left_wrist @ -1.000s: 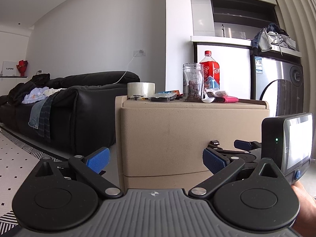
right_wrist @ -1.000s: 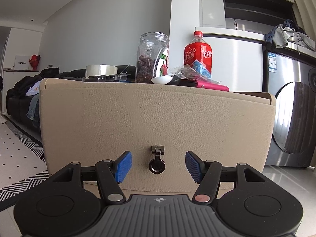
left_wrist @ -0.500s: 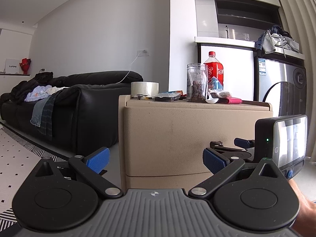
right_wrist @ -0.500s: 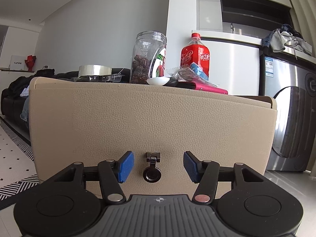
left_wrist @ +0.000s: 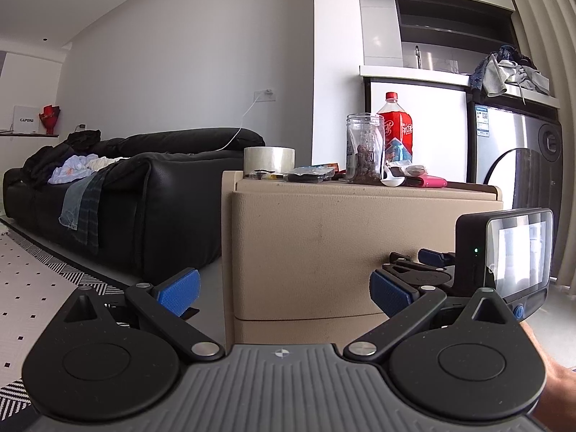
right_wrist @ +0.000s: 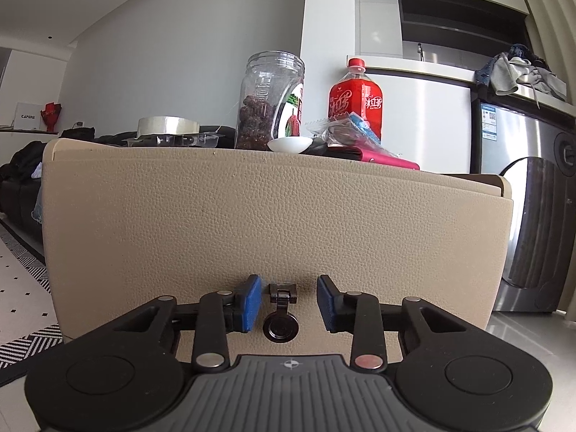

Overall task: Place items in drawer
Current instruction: 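Bring the right tool to the drawer handle and close on it, then pull the drawer open by its handle with the right tool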

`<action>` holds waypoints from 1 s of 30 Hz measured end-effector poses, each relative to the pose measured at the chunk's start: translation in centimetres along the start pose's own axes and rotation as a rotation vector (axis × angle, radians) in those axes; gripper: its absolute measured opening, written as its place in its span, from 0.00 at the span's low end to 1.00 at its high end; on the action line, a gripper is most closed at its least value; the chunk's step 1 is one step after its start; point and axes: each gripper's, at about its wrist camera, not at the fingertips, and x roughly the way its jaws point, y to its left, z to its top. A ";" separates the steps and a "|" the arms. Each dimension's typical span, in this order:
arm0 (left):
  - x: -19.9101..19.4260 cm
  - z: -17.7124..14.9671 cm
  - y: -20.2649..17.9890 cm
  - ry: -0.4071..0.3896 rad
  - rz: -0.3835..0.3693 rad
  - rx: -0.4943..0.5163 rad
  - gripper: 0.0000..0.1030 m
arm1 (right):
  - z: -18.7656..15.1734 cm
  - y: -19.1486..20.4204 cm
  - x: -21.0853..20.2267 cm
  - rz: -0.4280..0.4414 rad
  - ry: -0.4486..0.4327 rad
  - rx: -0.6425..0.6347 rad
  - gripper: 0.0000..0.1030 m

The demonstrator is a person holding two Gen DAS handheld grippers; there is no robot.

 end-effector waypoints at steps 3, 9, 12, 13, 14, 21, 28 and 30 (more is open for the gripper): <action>0.0 0.0 0.0 -0.001 0.000 0.001 1.00 | 0.0 0.1 0.0 0.005 0.002 -0.003 0.28; -0.1 -0.1 0.0 -0.002 0.000 0.000 1.00 | 0.0 0.0 0.1 0.016 0.015 0.010 0.19; -0.1 -0.1 0.1 -0.002 0.001 -0.002 1.00 | 0.1 -0.1 0.1 0.021 0.018 0.007 0.18; -0.1 -0.1 0.0 -0.002 0.001 -0.002 1.00 | 0.1 -0.1 0.2 0.022 0.020 0.004 0.18; -0.1 -0.1 0.0 -0.002 0.002 -0.002 1.00 | 0.1 -0.1 0.2 0.025 0.022 0.005 0.18; -0.3 -0.2 0.0 -0.001 0.000 0.000 1.00 | 0.3 -0.4 0.1 0.039 0.029 0.000 0.17; -0.4 -0.2 -0.2 0.000 -0.004 0.006 1.00 | 0.3 -0.4 -0.3 0.045 0.034 -0.003 0.17; -0.5 -0.2 -0.2 -0.002 -0.003 0.006 1.00 | 0.3 -0.4 -0.6 0.044 0.036 -0.002 0.17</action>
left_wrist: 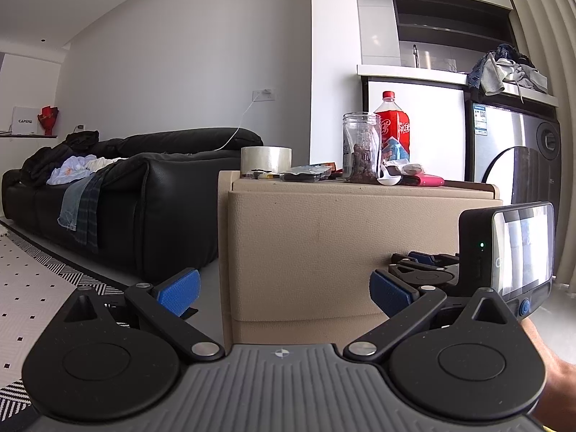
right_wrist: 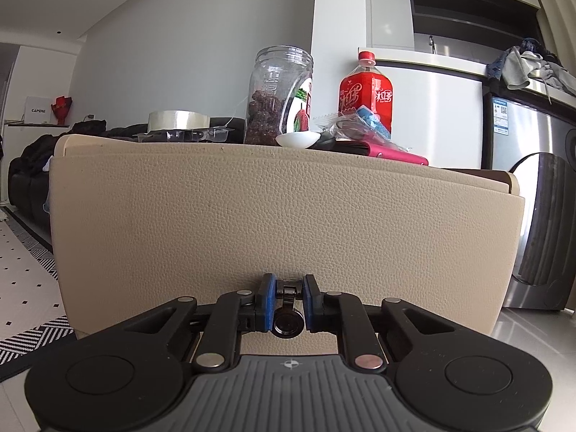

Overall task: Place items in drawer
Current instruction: 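Pull the drawer open by its handle with the right tool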

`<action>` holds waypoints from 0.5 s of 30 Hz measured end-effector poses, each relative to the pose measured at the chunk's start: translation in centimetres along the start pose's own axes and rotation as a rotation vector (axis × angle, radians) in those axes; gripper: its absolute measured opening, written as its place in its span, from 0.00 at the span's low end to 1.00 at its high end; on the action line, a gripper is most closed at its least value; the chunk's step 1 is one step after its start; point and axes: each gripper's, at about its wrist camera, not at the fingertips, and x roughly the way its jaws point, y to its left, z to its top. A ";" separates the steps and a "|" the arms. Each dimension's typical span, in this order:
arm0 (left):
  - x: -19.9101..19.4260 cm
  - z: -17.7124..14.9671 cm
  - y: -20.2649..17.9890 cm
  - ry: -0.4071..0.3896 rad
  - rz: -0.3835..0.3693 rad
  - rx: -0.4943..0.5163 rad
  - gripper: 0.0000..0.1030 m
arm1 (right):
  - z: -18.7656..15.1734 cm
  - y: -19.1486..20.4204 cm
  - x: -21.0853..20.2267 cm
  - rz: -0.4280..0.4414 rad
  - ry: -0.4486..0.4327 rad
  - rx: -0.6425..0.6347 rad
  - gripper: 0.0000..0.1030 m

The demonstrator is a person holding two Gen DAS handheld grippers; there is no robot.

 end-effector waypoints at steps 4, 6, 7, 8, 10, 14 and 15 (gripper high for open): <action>0.0 0.1 0.2 -0.002 0.001 -0.003 1.00 | 0.0 0.0 -0.6 0.003 0.003 0.004 0.17; -0.2 0.2 0.2 -0.003 0.003 -0.004 1.00 | -0.1 -0.1 -0.9 0.004 0.004 0.005 0.17; -0.2 0.2 0.2 -0.004 0.003 -0.005 1.00 | -0.1 -0.1 -1.1 0.006 0.004 0.004 0.17; -0.2 0.2 0.3 -0.004 0.004 -0.005 1.00 | -0.2 -0.2 -1.4 0.008 0.005 0.003 0.17; -0.2 0.2 0.3 -0.006 0.005 -0.008 1.00 | -0.2 -0.2 -1.8 0.012 0.005 0.003 0.17; -0.4 0.3 0.3 -0.010 0.007 -0.009 1.00 | -0.3 -0.3 -2.6 0.015 0.008 0.002 0.17; -0.4 0.3 0.3 -0.011 0.007 -0.009 1.00 | -0.2 -0.3 -2.7 0.015 0.010 0.001 0.17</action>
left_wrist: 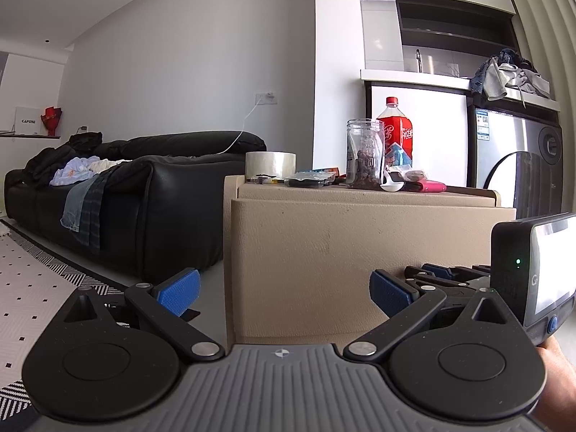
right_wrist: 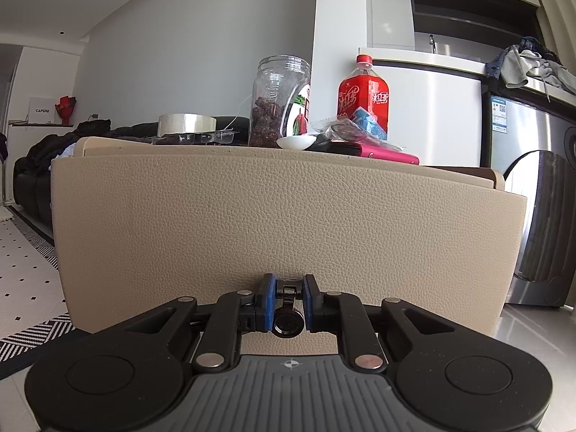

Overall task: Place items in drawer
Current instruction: 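Pull the drawer open by its handle with the right tool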

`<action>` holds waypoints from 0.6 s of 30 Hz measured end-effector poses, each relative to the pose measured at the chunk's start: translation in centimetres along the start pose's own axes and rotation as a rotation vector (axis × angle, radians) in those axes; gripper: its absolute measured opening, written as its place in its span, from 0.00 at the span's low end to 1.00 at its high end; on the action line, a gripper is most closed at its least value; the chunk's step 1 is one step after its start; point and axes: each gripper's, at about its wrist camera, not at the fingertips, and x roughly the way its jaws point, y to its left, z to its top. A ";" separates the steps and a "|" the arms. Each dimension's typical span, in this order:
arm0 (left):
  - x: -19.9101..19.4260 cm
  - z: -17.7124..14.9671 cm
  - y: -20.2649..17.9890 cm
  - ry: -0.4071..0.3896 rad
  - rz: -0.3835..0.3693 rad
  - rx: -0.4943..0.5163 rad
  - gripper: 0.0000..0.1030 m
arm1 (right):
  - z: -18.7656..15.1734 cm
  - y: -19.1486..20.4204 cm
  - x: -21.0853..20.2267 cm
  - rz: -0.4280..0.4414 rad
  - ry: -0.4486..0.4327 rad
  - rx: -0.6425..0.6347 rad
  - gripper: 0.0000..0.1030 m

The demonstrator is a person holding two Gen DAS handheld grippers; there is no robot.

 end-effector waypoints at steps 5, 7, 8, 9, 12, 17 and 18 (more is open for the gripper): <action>-0.2 0.1 -0.1 -0.004 -0.003 0.001 1.00 | -0.1 0.0 -0.8 -0.001 0.003 -0.001 0.17; -0.2 0.1 0.0 -0.005 -0.003 0.001 1.00 | -0.1 0.0 -1.2 0.001 0.008 0.003 0.17; -0.2 0.1 0.0 -0.006 -0.003 0.001 1.00 | -0.1 0.0 -1.3 0.002 0.010 0.005 0.17; -0.2 0.1 0.0 -0.006 -0.003 0.000 1.00 | -0.1 -0.1 -1.5 0.003 0.012 0.007 0.17; -0.3 0.2 0.1 -0.009 -0.001 -0.001 1.00 | -0.2 -0.1 -2.1 0.005 0.014 0.010 0.17; -0.5 0.3 0.1 -0.016 -0.001 -0.003 1.00 | -0.4 -0.3 -3.1 0.013 0.018 0.025 0.16; -0.6 0.3 0.1 -0.017 -0.001 -0.003 1.00 | -0.4 -0.3 -3.4 0.014 0.018 0.031 0.16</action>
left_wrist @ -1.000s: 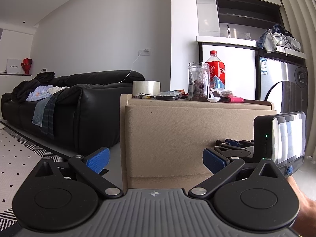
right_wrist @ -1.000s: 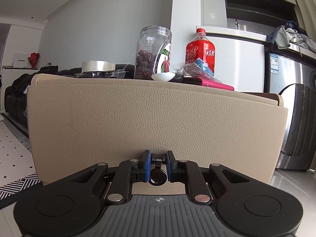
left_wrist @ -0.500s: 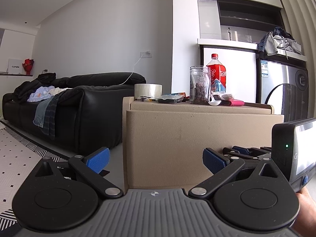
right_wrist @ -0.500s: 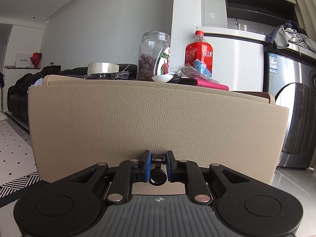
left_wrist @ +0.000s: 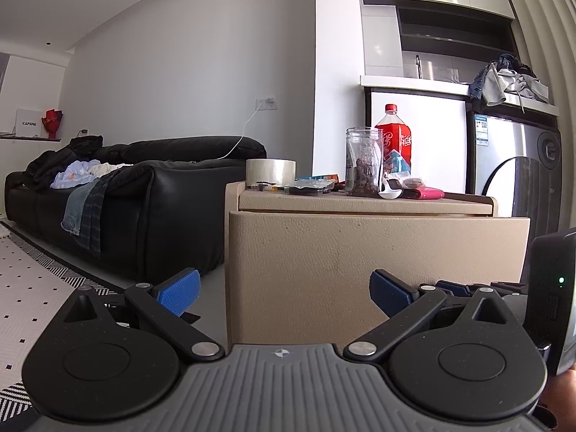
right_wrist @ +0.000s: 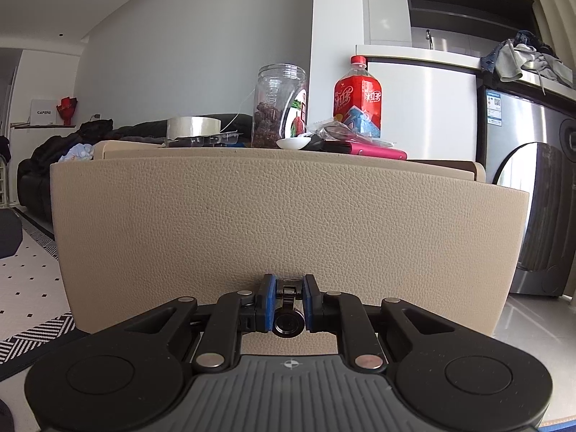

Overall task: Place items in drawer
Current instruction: 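Pull the drawer open by its handle with the right tool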

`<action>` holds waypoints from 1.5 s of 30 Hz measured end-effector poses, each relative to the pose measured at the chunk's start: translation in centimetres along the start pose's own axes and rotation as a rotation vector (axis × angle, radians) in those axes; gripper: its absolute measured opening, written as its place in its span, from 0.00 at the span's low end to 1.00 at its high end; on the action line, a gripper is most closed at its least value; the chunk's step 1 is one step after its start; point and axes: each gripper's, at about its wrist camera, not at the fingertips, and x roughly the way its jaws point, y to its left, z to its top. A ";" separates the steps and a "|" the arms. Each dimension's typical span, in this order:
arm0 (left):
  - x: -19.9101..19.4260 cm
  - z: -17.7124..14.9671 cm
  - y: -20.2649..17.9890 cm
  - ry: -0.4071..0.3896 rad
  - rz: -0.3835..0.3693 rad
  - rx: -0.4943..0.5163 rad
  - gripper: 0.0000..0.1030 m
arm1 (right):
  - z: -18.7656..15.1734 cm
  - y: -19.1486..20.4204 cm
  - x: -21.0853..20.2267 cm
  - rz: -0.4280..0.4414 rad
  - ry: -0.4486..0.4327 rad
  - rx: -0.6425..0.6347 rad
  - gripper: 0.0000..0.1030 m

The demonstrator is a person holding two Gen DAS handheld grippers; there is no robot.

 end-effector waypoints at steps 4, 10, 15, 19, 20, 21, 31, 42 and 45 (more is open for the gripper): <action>-0.2 0.2 0.1 -0.005 0.000 -0.003 1.00 | -0.3 0.0 -1.0 -0.001 -0.003 0.005 0.16; -0.5 0.3 0.3 -0.011 0.000 -0.007 1.00 | -0.4 -0.1 -2.5 0.004 0.007 0.021 0.16; -0.8 0.4 0.4 -0.016 0.004 -0.011 1.00 | -0.5 -0.4 -3.6 0.014 0.015 0.037 0.16; -1.0 0.5 0.3 -0.018 0.003 -0.013 1.00 | -0.8 -0.3 -4.8 0.013 0.014 0.041 0.16; -1.0 0.5 0.3 -0.019 0.003 -0.015 1.00 | -0.8 -0.4 -5.1 0.013 0.013 0.044 0.16; -1.1 0.6 0.3 -0.020 0.003 -0.015 1.00 | -0.9 -0.4 -5.3 0.012 0.013 0.046 0.16; -1.6 0.6 0.4 -0.028 -0.002 -0.018 1.00 | -1.4 -0.4 -7.8 0.020 0.016 0.036 0.16; -2.4 1.1 0.4 -0.047 -0.008 -0.017 1.00 | -1.8 -0.3 -9.4 0.022 0.013 0.032 0.16; -2.5 1.1 0.3 -0.045 -0.004 -0.016 1.00 | -1.8 -0.3 -9.3 0.022 0.016 0.036 0.17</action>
